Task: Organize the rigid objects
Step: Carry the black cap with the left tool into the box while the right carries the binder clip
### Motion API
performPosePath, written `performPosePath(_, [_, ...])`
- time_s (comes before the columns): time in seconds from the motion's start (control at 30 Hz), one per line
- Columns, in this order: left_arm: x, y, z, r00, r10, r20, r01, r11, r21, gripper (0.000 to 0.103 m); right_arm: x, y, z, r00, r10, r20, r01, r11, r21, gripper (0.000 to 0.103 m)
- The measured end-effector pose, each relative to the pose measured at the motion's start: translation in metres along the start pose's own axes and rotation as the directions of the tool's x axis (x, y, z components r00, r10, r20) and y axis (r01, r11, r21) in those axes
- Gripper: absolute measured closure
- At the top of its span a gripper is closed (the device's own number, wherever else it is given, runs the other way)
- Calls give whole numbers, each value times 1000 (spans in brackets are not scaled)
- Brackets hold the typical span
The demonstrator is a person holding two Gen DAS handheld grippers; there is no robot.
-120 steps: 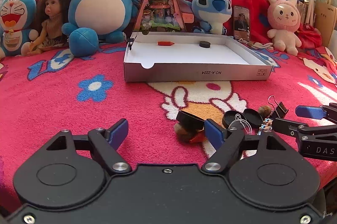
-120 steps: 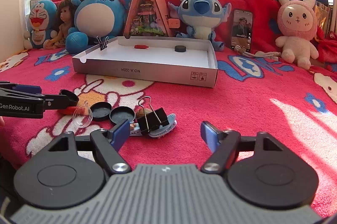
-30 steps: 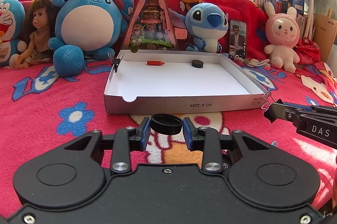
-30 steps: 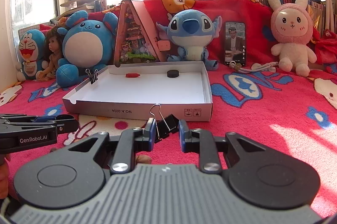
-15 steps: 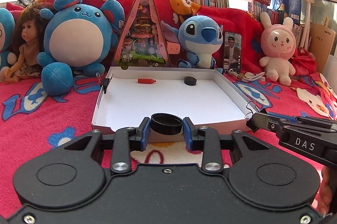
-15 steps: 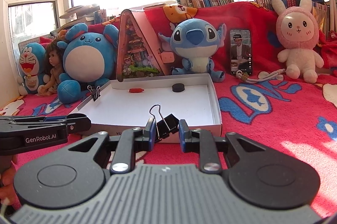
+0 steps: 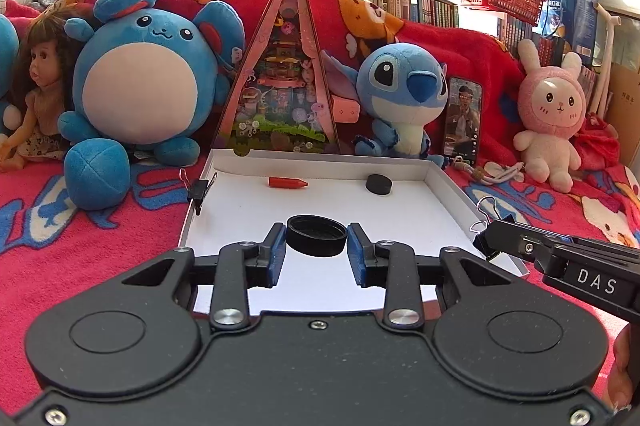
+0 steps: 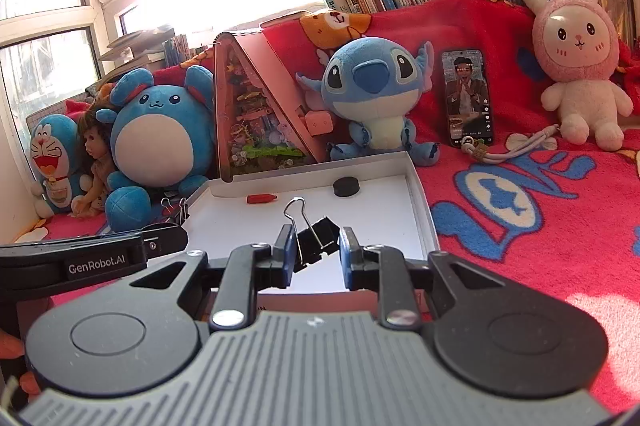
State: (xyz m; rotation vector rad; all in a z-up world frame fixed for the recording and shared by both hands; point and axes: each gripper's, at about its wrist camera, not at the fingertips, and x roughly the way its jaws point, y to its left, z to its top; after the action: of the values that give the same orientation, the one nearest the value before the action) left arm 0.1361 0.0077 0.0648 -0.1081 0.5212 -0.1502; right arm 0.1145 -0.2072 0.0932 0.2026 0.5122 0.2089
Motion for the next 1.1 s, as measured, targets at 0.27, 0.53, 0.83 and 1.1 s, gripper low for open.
performPosePath(0.27, [28,4,19,1000,-20,6,20,999,-32,72,26,-2,16,1000,17,1,-17,999,29,76])
performPosePath(0.53, [61,6,38,998,-61,-27,59,996,-59,72,59,-15,25,997,34,-62,-26,992,125,76])
performPosePath(0.83, [104,14,45,996,-43,-82,35,994,-105,72,93,-24,37,995,34,-96,-17,985,172,76])
performPosePath(1.1, [131,22,46,988,-25,-150,6,992,-122,72,122,-35,42,986,54,-161,-12,968,251,76])
